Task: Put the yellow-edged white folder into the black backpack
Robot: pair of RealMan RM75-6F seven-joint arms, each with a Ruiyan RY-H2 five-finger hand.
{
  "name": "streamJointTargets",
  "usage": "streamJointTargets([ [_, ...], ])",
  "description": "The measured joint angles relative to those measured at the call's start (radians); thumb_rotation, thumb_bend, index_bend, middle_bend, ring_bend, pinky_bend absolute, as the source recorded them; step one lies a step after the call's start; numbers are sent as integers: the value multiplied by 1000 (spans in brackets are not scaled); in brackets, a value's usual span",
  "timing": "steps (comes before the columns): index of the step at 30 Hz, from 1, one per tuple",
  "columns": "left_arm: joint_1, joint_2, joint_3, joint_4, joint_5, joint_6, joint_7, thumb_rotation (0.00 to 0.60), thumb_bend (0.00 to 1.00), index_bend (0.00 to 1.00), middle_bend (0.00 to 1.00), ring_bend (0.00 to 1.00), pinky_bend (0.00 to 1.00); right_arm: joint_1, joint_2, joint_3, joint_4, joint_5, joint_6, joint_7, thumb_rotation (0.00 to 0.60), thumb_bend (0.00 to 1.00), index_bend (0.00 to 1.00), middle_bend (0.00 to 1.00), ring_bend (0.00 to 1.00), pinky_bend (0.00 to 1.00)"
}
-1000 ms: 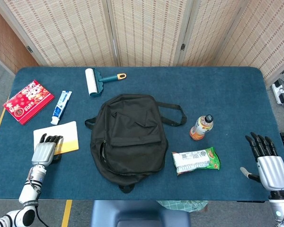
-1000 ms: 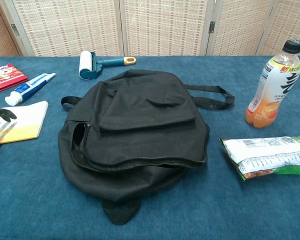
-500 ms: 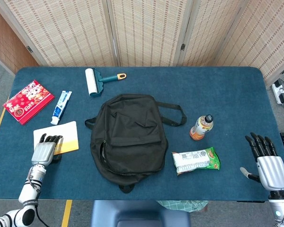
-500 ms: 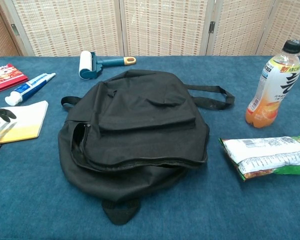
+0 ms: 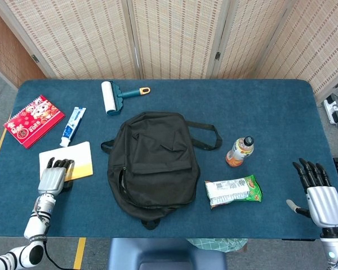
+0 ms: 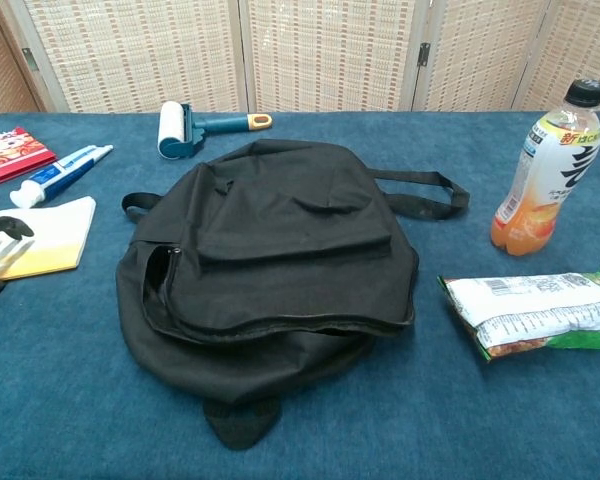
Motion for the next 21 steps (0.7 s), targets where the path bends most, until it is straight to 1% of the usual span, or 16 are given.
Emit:
streamJointTargets([
  [2, -2, -12, 0, 22, 6, 1, -14, 600, 295, 247, 231, 185, 66, -1, 0, 0, 1, 0, 1, 1, 600, 44, 0, 59, 31, 0],
  [4, -2, -26, 0, 46, 16, 6, -34, 600, 315, 283, 255, 205, 68, -2, 0, -1, 1, 1, 1, 2, 600, 44, 0, 59, 31, 0],
  [6, -2, -39, -1, 66, 30, 18, -56, 600, 357, 338, 304, 240, 74, -3, 0, -1, 1, 1, 1, 2, 600, 43, 0, 59, 32, 0],
  [9, -1, -60, 0, 104, 58, 38, -96, 600, 386, 395, 364, 280, 91, -4, 0, 0, 1, 2, 2, 2, 600, 44, 0, 59, 34, 0],
  [13, -1, -96, 0, 172, 93, 63, -141, 600, 413, 433, 413, 317, 113, -4, -1, 0, 2, 3, 3, 2, 600, 44, 0, 59, 37, 0],
  [18, -3, -139, -6, 254, 127, 97, -210, 600, 485, 489, 477, 379, 170, -6, 0, 0, 0, 3, 4, 1, 600, 44, 0, 59, 41, 0],
  [21, -4, -164, -12, 308, 150, 125, -255, 600, 499, 510, 495, 395, 190, -7, 0, 1, -1, 3, 5, 1, 600, 43, 0, 59, 44, 0],
])
